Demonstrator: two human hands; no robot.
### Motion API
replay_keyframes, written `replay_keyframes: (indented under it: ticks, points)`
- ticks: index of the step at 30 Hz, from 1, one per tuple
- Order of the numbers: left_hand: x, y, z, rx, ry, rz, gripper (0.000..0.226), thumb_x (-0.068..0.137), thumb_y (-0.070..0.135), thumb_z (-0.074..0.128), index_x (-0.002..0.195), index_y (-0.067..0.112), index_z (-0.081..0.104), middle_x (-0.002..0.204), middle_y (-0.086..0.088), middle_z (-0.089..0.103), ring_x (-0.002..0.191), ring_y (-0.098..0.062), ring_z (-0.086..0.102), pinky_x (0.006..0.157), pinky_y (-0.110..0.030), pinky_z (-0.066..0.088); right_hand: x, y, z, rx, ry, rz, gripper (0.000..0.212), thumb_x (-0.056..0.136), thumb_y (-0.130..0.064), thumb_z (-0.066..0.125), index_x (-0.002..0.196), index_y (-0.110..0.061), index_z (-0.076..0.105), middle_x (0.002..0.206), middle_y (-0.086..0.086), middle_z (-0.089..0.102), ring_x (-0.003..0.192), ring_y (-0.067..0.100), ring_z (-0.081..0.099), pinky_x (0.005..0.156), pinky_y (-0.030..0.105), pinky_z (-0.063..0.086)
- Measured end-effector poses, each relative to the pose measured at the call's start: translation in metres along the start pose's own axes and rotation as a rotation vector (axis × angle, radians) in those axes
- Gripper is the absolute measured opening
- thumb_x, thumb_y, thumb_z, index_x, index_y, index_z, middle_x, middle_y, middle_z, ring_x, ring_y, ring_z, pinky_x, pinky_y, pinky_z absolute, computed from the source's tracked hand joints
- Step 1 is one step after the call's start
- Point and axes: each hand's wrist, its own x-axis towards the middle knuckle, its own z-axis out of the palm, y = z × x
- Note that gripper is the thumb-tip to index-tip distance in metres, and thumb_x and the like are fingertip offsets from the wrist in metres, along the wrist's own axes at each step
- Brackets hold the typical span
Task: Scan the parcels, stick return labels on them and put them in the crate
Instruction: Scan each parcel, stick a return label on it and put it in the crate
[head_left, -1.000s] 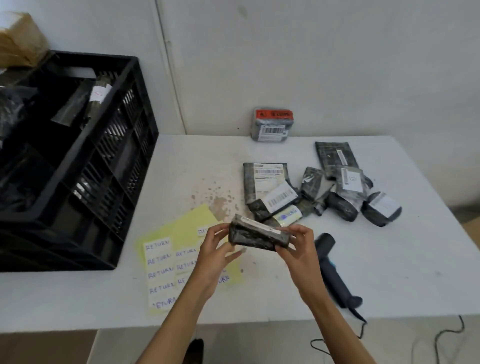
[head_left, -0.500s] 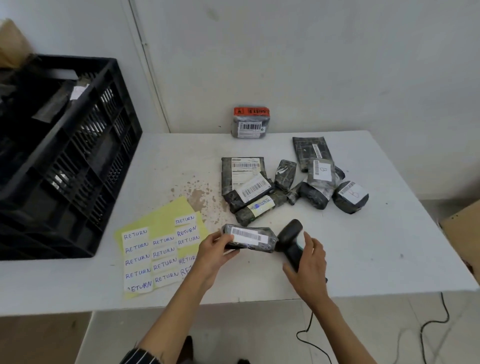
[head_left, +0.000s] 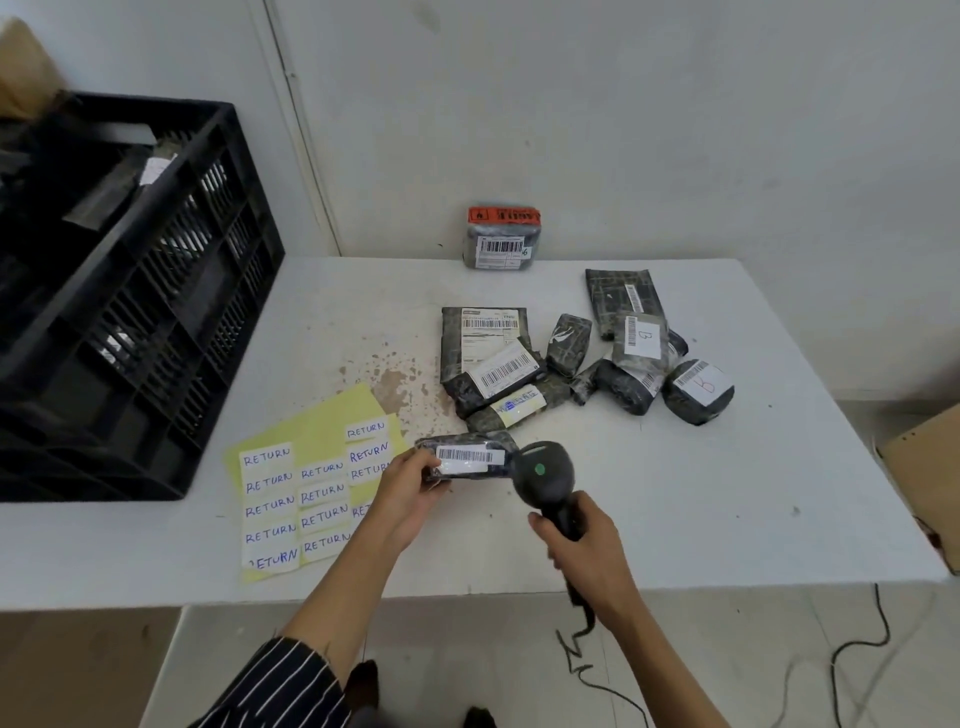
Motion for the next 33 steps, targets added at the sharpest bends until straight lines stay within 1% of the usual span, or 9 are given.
replay_keyframes:
  ticks: [3,6,9,14,17,20,25,30,33]
  points:
    - [0.001,0.000,0.006,-0.056,-0.013,-0.020,0.014,0.089,-0.008,0.040,0.091,-0.005,0.053,0.096,-0.019,0.059,0.101,-0.029,0.053,0.087,-0.034,0.048,-0.023,-0.012,0.003,0.162,-0.149,0.006,0.019,0.084,-0.020,0.066,0.090,-0.004,0.056,0.058,0.010,0.056,0.052,0.017,0.051,0.053,0.027,0.044]
    - [0.001,0.000,0.012,-0.116,-0.032,-0.037,0.015,0.089,-0.008,0.039,0.089,-0.004,0.053,0.098,-0.020,0.059,0.101,-0.029,0.054,0.092,-0.037,0.046,-0.037,-0.019,0.008,0.237,-0.220,0.011,0.014,0.087,-0.017,0.064,0.090,-0.006,0.056,0.056,0.010,0.054,0.050,0.016,0.048,0.050,0.023,0.042]
    - [0.003,-0.001,0.015,-0.145,-0.045,-0.048,0.016,0.089,-0.008,0.037,0.088,-0.004,0.053,0.096,-0.019,0.059,0.097,-0.028,0.055,0.096,-0.040,0.045,-0.043,-0.021,0.011,0.280,-0.213,0.016,0.012,0.087,-0.016,0.063,0.089,-0.007,0.055,0.055,0.008,0.053,0.050,0.016,0.048,0.051,0.024,0.042]
    - [0.006,-0.005,0.016,-0.126,-0.050,-0.059,0.016,0.088,-0.007,0.039,0.093,-0.001,0.054,0.108,-0.020,0.057,0.115,-0.032,0.052,0.108,-0.043,0.038,-0.044,-0.024,0.013,0.298,-0.209,-0.002,0.009,0.088,-0.014,0.062,0.088,-0.008,0.055,0.056,0.007,0.054,0.051,0.015,0.050,0.052,0.022,0.043]
    - [0.005,-0.007,0.016,-0.094,-0.057,-0.059,0.017,0.088,-0.006,0.039,0.092,0.001,0.054,0.107,-0.019,0.058,0.117,-0.031,0.052,0.109,-0.040,0.038,-0.045,-0.025,0.015,0.286,-0.221,-0.011,0.008,0.088,-0.014,0.061,0.088,-0.009,0.055,0.056,0.006,0.054,0.051,0.015,0.050,0.053,0.021,0.044]
    - [0.007,-0.008,0.015,-0.086,-0.060,-0.058,0.017,0.087,-0.006,0.039,0.092,0.001,0.054,0.116,-0.021,0.056,0.121,-0.032,0.050,0.109,-0.040,0.037,-0.046,-0.024,0.016,0.271,-0.226,-0.021,0.008,0.089,-0.015,0.061,0.088,-0.011,0.054,0.057,0.005,0.055,0.052,0.014,0.051,0.054,0.020,0.044]
    - [0.010,-0.010,0.012,-0.095,-0.067,-0.059,0.018,0.087,-0.005,0.040,0.096,0.000,0.054,0.121,-0.023,0.054,0.122,-0.033,0.050,0.109,-0.039,0.038,-0.045,-0.023,0.017,0.254,-0.231,-0.025,0.009,0.089,-0.017,0.061,0.091,-0.011,0.055,0.057,0.005,0.055,0.052,0.014,0.051,0.055,0.021,0.045]
    - [0.010,-0.011,0.011,-0.063,-0.047,-0.052,0.015,0.088,-0.005,0.041,0.091,0.002,0.054,0.109,-0.019,0.057,0.121,-0.032,0.050,0.109,-0.043,0.038,-0.045,-0.022,0.017,0.256,-0.233,-0.023,0.007,0.090,-0.016,0.060,0.091,-0.011,0.054,0.057,0.005,0.054,0.051,0.013,0.050,0.054,0.019,0.044]
    - [0.010,-0.011,0.012,-0.067,-0.044,-0.054,0.015,0.088,-0.006,0.041,0.091,0.002,0.054,0.113,-0.020,0.056,0.121,-0.033,0.049,0.109,-0.042,0.037,-0.044,-0.021,0.017,0.248,-0.235,-0.026,0.008,0.090,-0.016,0.059,0.091,-0.011,0.054,0.057,0.005,0.054,0.051,0.012,0.050,0.055,0.019,0.045]
